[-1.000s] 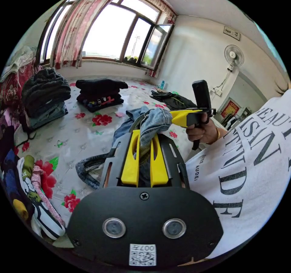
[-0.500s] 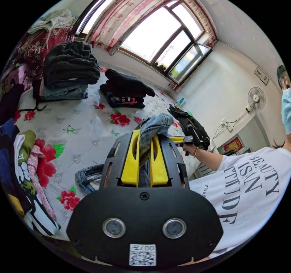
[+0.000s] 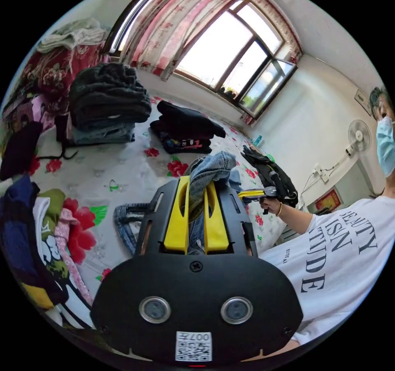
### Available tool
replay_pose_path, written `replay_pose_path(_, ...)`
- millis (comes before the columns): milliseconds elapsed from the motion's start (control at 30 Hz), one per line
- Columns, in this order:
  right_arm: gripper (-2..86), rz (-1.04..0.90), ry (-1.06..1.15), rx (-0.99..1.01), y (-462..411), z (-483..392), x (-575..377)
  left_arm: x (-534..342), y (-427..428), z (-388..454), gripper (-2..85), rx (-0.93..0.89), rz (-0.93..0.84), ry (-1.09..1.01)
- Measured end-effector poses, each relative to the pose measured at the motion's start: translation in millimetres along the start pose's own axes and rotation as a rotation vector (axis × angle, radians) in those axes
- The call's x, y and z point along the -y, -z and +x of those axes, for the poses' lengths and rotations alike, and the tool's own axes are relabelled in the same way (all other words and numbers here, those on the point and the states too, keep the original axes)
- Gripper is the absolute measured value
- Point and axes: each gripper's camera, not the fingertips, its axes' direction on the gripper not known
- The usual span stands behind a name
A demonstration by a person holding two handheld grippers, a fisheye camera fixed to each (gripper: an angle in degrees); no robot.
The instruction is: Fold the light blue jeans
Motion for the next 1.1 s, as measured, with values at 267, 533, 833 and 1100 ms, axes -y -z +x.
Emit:
replay_pose_path(267,8.6,-0.127,0.074,-0.105,0,-13,71,-34,6,-16,5.0,0.017,0.004,0.121)
replay_pose_path(533,1.6,0.06,-0.193,0.384,133,109,117,11,-33,-46,4.6,0.054,-0.027,0.163)
replay_pose_path(833,0.1,0.773,-0.069,0.349,525,95,83,162,46,100,4.4,-0.089,0.25,-0.397)
replay_pose_path(1100,0.1,0.772,-0.022,0.378,570,41,-38,15,74,169,4.8,0.047,0.203,-0.606)
